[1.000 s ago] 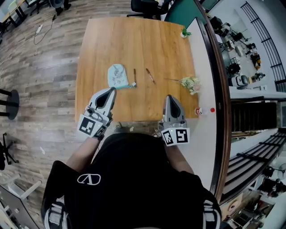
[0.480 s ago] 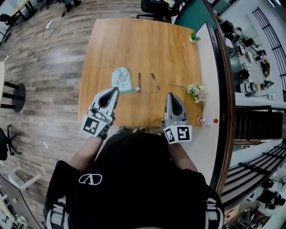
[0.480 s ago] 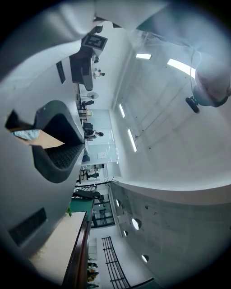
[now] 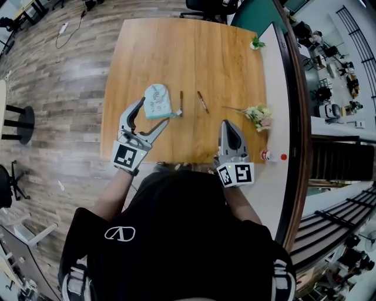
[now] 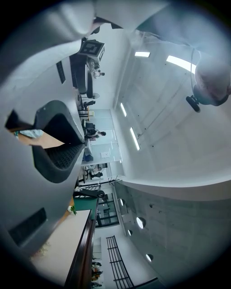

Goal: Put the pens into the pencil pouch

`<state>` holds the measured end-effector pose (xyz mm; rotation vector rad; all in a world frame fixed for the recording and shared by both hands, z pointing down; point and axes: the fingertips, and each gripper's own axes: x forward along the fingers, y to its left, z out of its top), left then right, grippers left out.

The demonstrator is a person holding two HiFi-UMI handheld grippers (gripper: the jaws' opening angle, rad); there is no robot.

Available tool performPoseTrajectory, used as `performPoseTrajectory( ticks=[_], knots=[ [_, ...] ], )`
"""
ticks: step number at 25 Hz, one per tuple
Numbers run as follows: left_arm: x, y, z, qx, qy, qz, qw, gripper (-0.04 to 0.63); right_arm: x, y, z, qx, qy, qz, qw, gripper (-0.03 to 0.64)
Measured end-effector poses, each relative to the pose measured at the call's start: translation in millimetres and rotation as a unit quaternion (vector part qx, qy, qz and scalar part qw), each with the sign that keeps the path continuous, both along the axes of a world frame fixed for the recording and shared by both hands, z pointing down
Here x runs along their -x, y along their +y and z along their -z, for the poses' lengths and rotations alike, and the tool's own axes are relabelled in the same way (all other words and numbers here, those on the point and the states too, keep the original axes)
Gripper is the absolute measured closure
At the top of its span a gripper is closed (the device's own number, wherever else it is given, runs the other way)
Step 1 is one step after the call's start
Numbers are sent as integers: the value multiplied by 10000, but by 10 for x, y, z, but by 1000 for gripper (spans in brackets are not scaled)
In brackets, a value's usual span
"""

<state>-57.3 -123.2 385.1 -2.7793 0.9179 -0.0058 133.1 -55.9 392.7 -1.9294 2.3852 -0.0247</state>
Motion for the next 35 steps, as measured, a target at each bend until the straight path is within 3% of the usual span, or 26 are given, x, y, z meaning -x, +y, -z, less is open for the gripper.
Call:
performPoseTrajectory(
  ticks=[5, 8, 12, 18, 23, 29, 31, 33, 35],
  knots=[
    [-73, -238, -482, 105, -1257, -105, 9920, 244, -96, 17, -16, 70, -7, -69, 10000, 618],
    [-122, -427, -950, 129, -2135, -278, 9765, 241, -136, 26, -40, 122, 28, -90, 9999, 618],
    [-213, -668, -1572, 123, -3220, -656, 9444, 241, -222, 49, -124, 277, 46, -180, 9994, 618],
    [-194, -838, -2726, 549, -4572, -1322, 8778, 241, -325, 126, -291, 500, 23, -334, 9982, 618],
    [-73, -891, -3462, 901, -5283, -1566, 8296, 242, -365, 147, -359, 667, 58, -431, 9968, 618],
    [37, -840, -4021, 1365, -5749, -1883, 7845, 269, -383, 175, -472, 830, 124, -507, 9952, 618],
    [45, -807, -4136, 1447, -5847, -1956, 7739, 311, -392, 179, -495, 868, 131, -523, 9948, 618],
    [40, -767, -4174, 1494, -5879, -2041, 7684, 357, -380, 178, -498, 893, 137, -517, 9946, 618],
    [33, -723, -4182, 1476, -5930, -2128, 7624, 459, -368, 178, -497, 908, 138, -517, 9944, 618]
  ],
)
